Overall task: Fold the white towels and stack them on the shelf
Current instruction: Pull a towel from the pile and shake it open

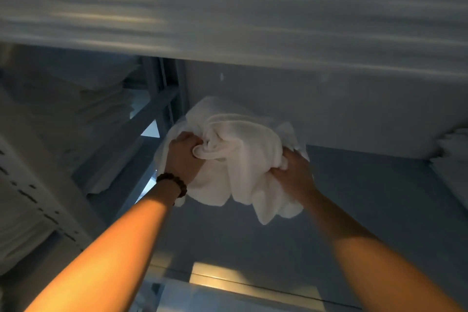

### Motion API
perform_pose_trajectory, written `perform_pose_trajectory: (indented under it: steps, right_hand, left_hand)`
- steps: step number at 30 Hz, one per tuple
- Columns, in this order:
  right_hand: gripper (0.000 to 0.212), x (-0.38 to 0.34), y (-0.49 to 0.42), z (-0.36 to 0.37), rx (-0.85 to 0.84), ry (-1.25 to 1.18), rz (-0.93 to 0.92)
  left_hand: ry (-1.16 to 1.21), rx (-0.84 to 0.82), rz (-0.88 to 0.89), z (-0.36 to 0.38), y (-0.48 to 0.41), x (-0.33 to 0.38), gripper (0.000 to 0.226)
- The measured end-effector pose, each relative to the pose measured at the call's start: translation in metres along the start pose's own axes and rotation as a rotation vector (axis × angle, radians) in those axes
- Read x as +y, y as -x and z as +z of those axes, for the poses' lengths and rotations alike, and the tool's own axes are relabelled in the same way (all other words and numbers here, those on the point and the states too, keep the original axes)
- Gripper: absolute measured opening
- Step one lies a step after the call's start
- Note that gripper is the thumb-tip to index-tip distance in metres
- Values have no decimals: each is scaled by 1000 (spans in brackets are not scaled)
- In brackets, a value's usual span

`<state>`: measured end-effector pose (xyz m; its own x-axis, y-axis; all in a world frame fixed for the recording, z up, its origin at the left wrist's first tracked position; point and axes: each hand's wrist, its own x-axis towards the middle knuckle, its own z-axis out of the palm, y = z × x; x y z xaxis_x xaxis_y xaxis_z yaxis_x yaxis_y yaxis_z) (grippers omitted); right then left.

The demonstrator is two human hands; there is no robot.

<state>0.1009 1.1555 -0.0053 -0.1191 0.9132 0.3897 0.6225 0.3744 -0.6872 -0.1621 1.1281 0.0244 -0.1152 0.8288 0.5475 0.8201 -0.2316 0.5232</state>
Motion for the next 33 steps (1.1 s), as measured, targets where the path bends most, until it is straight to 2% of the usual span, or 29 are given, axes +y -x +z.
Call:
perform_pose_trajectory:
  steps: [3, 7, 14, 19, 24, 29, 33]
  right_hand:
    - [41, -7, 32, -9, -8, -24, 7]
    - [23, 3, 79, -10, -92, -59, 30]
    - [31, 32, 155, -5, -170, -20, 157]
    - [42, 53, 194, 13, -239, -9, 266]
    - [45, 62, 184, 44, -240, 230, 243]
    - [39, 62, 147, 65, -197, 292, 185]
    - [41, 71, 148, 76, -281, 474, 242]
  left_hand:
    - [39, -53, -48, -12, 34, -1, 16]
    - [-27, -138, -151, -19, 80, 1, 14]
    - [-72, -218, -185, -11, 153, 17, 9]
    - [-144, -377, -258, 13, 184, 7, 8]
    - [-106, -453, -404, 39, 196, -19, 20]
    - [-162, -403, -341, 60, 161, -37, 34]
    - [-292, -614, -445, 78, 153, -46, 37]
